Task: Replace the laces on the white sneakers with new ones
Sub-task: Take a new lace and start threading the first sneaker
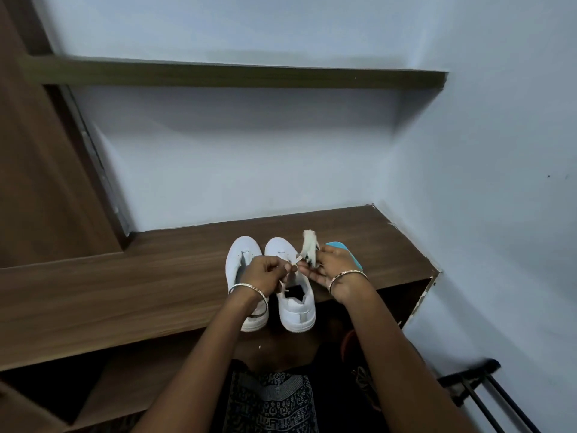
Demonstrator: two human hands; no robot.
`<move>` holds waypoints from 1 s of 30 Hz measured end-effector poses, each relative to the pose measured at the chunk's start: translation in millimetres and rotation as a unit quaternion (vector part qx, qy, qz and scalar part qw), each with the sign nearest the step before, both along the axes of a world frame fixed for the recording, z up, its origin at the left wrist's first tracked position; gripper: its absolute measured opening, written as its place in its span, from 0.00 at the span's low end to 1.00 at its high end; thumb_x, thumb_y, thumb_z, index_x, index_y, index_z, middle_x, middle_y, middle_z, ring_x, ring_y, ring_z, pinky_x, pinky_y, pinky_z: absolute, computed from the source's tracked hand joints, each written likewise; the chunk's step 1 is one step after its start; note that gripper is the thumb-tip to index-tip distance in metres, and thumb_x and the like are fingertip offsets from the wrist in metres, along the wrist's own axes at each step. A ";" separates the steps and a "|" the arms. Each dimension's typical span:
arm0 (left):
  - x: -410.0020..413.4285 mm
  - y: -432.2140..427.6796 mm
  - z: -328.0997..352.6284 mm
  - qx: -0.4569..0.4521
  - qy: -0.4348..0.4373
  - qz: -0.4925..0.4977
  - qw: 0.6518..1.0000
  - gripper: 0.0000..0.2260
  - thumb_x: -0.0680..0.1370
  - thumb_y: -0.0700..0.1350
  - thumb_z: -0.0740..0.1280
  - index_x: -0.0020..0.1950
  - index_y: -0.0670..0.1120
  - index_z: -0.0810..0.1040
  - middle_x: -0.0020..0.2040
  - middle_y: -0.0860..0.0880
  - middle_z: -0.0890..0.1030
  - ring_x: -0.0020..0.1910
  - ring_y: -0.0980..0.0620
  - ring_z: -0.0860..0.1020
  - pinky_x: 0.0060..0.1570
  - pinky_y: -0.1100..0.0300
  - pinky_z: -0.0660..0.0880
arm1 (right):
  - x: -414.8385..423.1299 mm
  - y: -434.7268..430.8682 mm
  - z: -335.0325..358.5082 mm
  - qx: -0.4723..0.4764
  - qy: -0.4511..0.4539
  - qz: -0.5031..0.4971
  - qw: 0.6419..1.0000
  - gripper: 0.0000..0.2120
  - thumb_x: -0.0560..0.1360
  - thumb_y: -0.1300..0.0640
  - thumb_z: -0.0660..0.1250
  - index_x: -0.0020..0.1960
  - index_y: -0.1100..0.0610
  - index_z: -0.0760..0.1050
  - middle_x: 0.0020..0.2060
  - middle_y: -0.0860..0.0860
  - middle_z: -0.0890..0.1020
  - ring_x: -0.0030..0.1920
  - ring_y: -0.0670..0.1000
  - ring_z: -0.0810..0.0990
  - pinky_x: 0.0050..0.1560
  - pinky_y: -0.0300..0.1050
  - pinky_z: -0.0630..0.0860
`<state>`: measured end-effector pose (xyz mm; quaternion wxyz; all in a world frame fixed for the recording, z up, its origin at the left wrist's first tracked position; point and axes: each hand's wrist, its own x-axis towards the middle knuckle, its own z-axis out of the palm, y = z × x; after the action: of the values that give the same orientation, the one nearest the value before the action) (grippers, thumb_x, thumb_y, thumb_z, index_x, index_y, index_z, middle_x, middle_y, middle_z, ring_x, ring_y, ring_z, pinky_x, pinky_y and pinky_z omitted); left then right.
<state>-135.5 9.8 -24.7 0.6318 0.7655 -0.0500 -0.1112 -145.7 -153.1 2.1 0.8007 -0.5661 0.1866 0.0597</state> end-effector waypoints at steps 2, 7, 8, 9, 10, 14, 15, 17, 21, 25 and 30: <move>-0.2 14.5 1.9 0.035 -0.017 0.030 0.999 0.10 0.81 0.42 0.67 0.40 0.45 0.83 0.27 0.50 0.77 0.25 0.54 0.72 0.27 0.64 0.71 | -2.6 0.7 0.8 0.045 0.005 -0.023 0.999 0.08 0.79 0.69 0.62 0.52 0.65 0.80 0.42 0.61 0.83 0.38 0.54 0.83 0.44 0.46 0.84; 10.9 43.7 2.3 -0.141 0.068 0.189 0.969 0.14 0.81 0.44 0.66 0.36 0.41 0.77 0.30 0.46 0.76 0.25 0.52 0.72 0.23 0.65 0.70 | -5.6 -0.7 -10.7 0.101 0.054 -0.041 0.993 0.06 0.79 0.67 0.64 0.47 0.62 0.80 0.35 0.56 0.83 0.32 0.50 0.81 0.33 0.39 0.81; 14.0 47.9 3.8 -0.197 0.093 0.206 0.954 0.14 0.82 0.44 0.65 0.36 0.42 0.76 0.33 0.45 0.78 0.27 0.51 0.75 0.24 0.64 0.72 | -6.4 -4.6 -14.1 0.089 0.056 -0.035 0.994 0.08 0.79 0.69 0.63 0.47 0.61 0.81 0.35 0.55 0.84 0.34 0.50 0.81 0.33 0.40 0.81; 17.9 54.4 2.9 -0.261 0.123 0.211 0.934 0.14 0.82 0.44 0.65 0.37 0.43 0.74 0.36 0.45 0.80 0.30 0.51 0.77 0.26 0.63 0.75 | -6.9 -7.6 -18.3 0.072 0.058 -0.029 0.995 0.10 0.78 0.71 0.63 0.48 0.61 0.81 0.36 0.55 0.85 0.37 0.52 0.82 0.34 0.42 0.81; 21.7 61.9 1.8 -0.324 0.150 0.208 0.911 0.14 0.82 0.45 0.64 0.37 0.44 0.73 0.40 0.44 0.82 0.34 0.51 0.80 0.31 0.60 0.77 | -6.3 -9.5 -21.9 0.051 0.061 -0.028 0.996 0.13 0.76 0.73 0.62 0.49 0.60 0.82 0.37 0.56 0.85 0.39 0.53 0.82 0.37 0.45 0.82; 33.2 81.7 -7.3 -0.516 0.190 0.175 0.817 0.17 0.84 0.48 0.60 0.35 0.47 0.68 0.43 0.45 0.85 0.47 0.50 0.84 0.49 0.53 0.80 | 7.3 -10.2 -31.8 -0.007 0.045 -0.105 0.993 0.15 0.71 0.78 0.64 0.47 0.63 0.83 0.39 0.57 0.84 0.39 0.56 0.82 0.46 0.52 0.81; 36.0 82.5 -9.9 -0.555 0.191 0.179 0.790 0.18 0.84 0.48 0.59 0.34 0.46 0.68 0.36 0.46 0.83 0.40 0.50 0.84 0.47 0.52 0.81 | 12.5 -9.6 -33.1 -0.017 0.035 -0.126 0.991 0.14 0.70 0.77 0.65 0.47 0.63 0.83 0.38 0.56 0.84 0.38 0.56 0.82 0.46 0.51 0.80; 42.5 83.2 -13.4 -0.559 0.190 0.187 0.785 0.18 0.84 0.49 0.59 0.34 0.46 0.69 0.25 0.50 0.73 0.22 0.54 0.74 0.32 0.58 0.81 | 25.8 -4.9 -37.8 -0.056 0.033 -0.146 0.987 0.12 0.72 0.74 0.66 0.45 0.61 0.82 0.37 0.53 0.83 0.37 0.53 0.80 0.43 0.47 0.79; 55.4 88.0 -22.9 -0.221 0.068 0.184 0.955 0.14 0.81 0.48 0.66 0.37 0.47 0.71 0.27 0.52 0.67 0.22 0.56 0.61 0.20 0.66 0.59 | 51.9 11.0 -41.3 -0.092 0.036 -0.212 0.972 0.04 0.72 0.66 0.69 0.38 0.62 0.80 0.34 0.56 0.80 0.28 0.51 0.77 0.29 0.40 0.75; 70.6 105.2 -24.5 0.086 -0.109 0.073 0.988 0.10 0.75 0.50 0.74 0.42 0.44 0.78 0.32 0.53 0.75 0.29 0.58 0.70 0.31 0.65 0.67 | 76.4 21.7 -41.2 -0.078 0.028 -0.205 0.975 0.08 0.76 0.66 0.64 0.39 0.58 0.73 0.34 0.53 0.77 0.24 0.48 0.77 0.24 0.37 0.75; 84.8 124.4 -22.5 0.439 -0.165 -0.055 0.882 0.25 0.68 0.64 0.74 0.61 0.54 0.79 0.50 0.54 0.82 0.50 0.52 0.79 0.45 0.60 0.70 | 91.5 22.2 -26.8 -0.011 0.041 -0.241 0.970 0.07 0.72 0.68 0.65 0.37 0.61 0.79 0.33 0.58 0.80 0.27 0.54 0.79 0.33 0.46 0.79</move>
<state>-50.7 134.2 -47.1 0.2065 0.9677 -0.1415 -0.0283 -54.1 -131.0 -24.7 0.7771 -0.5101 0.3506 -0.1137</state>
